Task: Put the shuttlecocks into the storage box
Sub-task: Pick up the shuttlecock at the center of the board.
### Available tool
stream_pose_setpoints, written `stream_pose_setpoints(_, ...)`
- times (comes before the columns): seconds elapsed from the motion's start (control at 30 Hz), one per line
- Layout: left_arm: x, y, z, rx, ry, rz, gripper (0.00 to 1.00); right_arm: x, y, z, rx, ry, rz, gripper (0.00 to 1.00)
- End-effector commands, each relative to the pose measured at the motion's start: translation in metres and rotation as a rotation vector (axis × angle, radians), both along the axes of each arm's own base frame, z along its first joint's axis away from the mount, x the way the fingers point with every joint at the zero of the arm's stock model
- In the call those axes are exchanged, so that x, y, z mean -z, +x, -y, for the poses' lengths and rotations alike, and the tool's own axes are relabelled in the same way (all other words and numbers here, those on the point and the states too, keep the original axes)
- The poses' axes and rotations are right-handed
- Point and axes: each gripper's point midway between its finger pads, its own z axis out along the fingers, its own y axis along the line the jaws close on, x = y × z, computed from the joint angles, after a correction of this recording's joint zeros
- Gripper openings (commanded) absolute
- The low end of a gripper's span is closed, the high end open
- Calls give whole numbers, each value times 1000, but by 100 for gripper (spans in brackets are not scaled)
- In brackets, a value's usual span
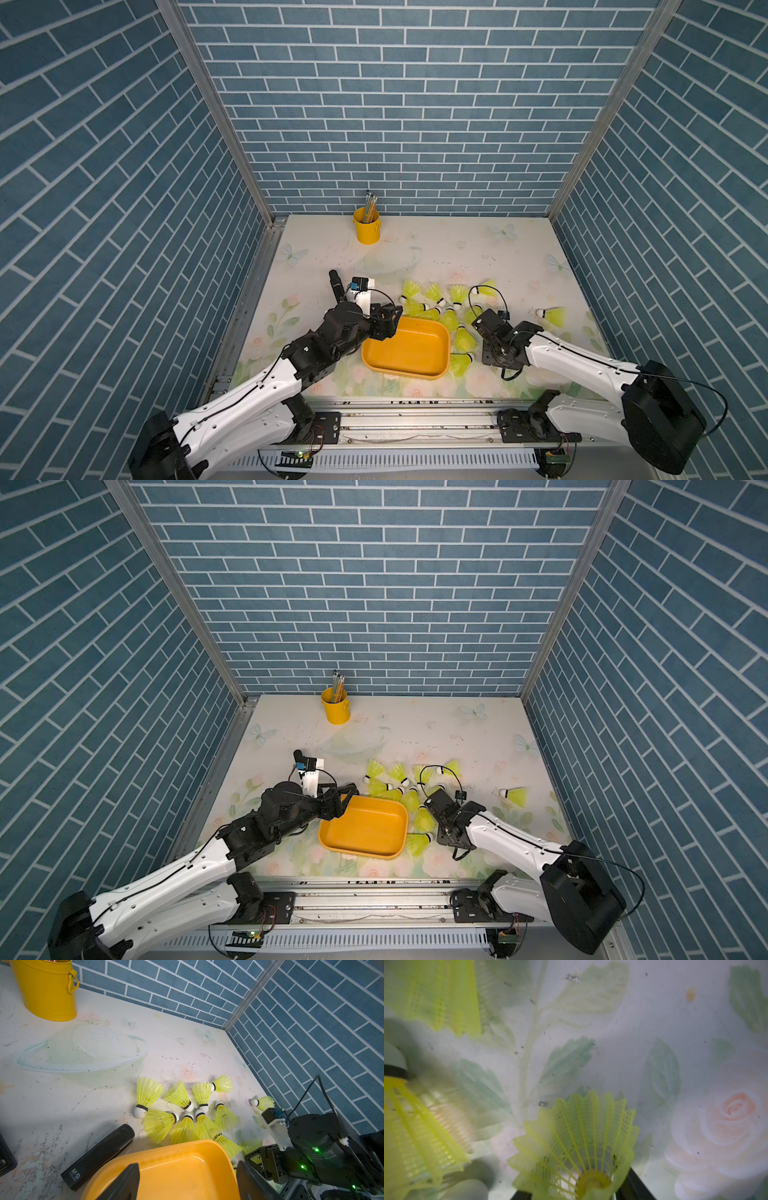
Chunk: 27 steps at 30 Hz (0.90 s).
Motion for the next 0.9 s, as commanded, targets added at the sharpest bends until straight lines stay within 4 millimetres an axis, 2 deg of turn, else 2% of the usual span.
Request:
stream_pose_setpoints(0.0, 0, -1, 6, 19, -17, 1, 79, 4, -5, 2, 10, 6, -16, 51)
stream_pose_setpoints(0.27, 14, -8, 7, 42, -23, -31, 76, 8, -5, 3, 28, 9, -13, 41)
stream_pose_setpoints(0.47, 20, -21, 12, 111, -12, -66, 73, 6, -2, 3, 27, 4, 4, 27)
stream_pose_setpoints(0.53, 27, -26, 13, 137, 7, -93, 71, 3, 0, 3, 29, 3, 17, 26)
stream_pose_setpoints(0.57, 40, -31, 12, 151, 28, -122, 70, 1, 1, 3, 29, 2, 24, 26)
stream_pose_setpoints(0.67, 51, -43, 14, 203, 49, -161, 68, -4, 4, 3, 29, 5, 38, 25)
stream_pose_setpoints(0.8, 61, -57, 22, 286, 79, -202, 67, -5, 4, 1, 26, 13, 40, 24)
stream_pose_setpoints(0.87, 60, -62, 28, 326, 70, -203, 66, -4, 4, 0, 25, 19, 42, 24)
